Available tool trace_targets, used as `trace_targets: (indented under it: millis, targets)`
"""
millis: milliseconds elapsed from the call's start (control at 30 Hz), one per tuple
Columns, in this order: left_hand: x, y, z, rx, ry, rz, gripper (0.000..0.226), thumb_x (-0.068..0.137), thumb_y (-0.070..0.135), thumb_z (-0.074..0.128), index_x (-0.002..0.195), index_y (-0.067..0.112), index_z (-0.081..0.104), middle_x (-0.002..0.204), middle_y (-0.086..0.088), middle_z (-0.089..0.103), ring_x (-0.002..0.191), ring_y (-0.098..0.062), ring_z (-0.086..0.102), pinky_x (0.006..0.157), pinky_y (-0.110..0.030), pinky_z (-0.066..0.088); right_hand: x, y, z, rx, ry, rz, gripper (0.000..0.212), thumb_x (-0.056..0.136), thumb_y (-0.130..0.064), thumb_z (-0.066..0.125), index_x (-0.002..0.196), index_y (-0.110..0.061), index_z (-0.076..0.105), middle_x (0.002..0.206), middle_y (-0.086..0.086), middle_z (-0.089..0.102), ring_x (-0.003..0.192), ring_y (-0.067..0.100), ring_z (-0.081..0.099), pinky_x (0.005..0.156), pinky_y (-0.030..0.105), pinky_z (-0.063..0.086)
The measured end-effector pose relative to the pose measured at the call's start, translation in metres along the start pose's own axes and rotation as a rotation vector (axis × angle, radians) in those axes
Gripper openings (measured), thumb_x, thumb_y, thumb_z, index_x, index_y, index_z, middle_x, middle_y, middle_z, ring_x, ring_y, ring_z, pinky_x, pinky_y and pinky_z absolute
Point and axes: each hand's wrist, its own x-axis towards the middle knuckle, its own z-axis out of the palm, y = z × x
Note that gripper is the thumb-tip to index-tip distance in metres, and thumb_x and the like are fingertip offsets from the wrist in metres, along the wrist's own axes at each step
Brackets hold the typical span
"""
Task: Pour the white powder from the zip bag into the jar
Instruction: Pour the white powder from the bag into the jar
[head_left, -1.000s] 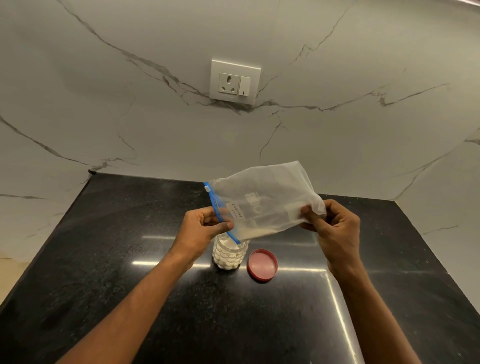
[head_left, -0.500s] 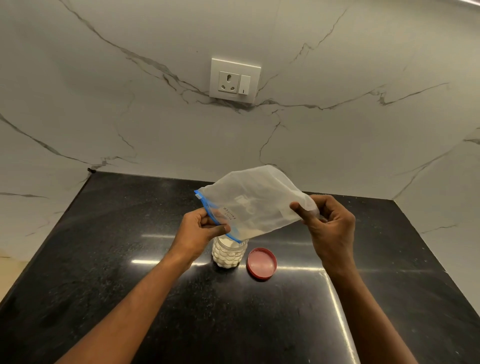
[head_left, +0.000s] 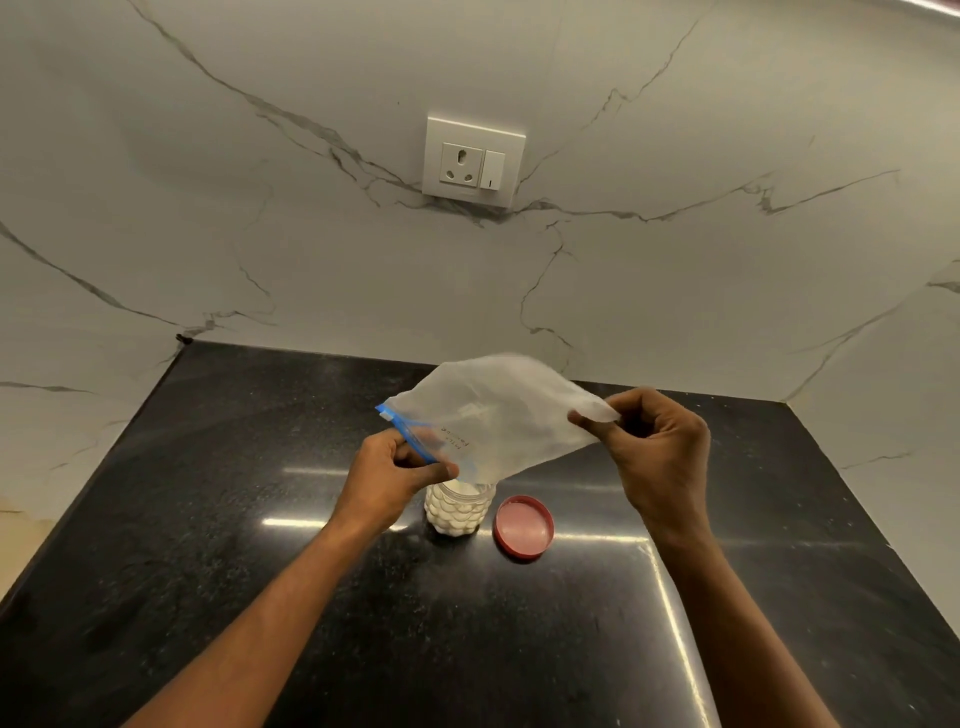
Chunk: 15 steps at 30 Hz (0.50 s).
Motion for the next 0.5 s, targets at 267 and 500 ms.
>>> trace_targets:
  millis: [267,500]
  targets:
    - [0.001,0.000,-0.002,-0.026,-0.046,-0.029,0.041,0.076,0.007,0.091,0.113,0.017,0.075,0.101,0.007,0.084,0.095,-0.007,0.080,0.072,-0.014,0.061,0.007,-0.006,0.001,-0.104,-0.064,-0.058,0.011,0.091,-0.013,0.078,0.099,-0.020,0.076,0.083,-0.011,0.074,0.068,0.010,0.069,0.058,0.019,0.057]
    - [0.001,0.002,-0.003,-0.021,-0.056,-0.051,0.035,0.075,0.007,0.092,0.102,0.024,0.076,0.094,0.013,0.084,0.090,-0.002,0.079,0.067,-0.009,0.058,0.011,-0.010,0.005,-0.188,-0.105,-0.087,0.005,0.096,-0.012,0.074,0.098,-0.011,0.078,0.075,0.000,0.071,0.059,0.016,0.060,0.052,0.033,0.054]
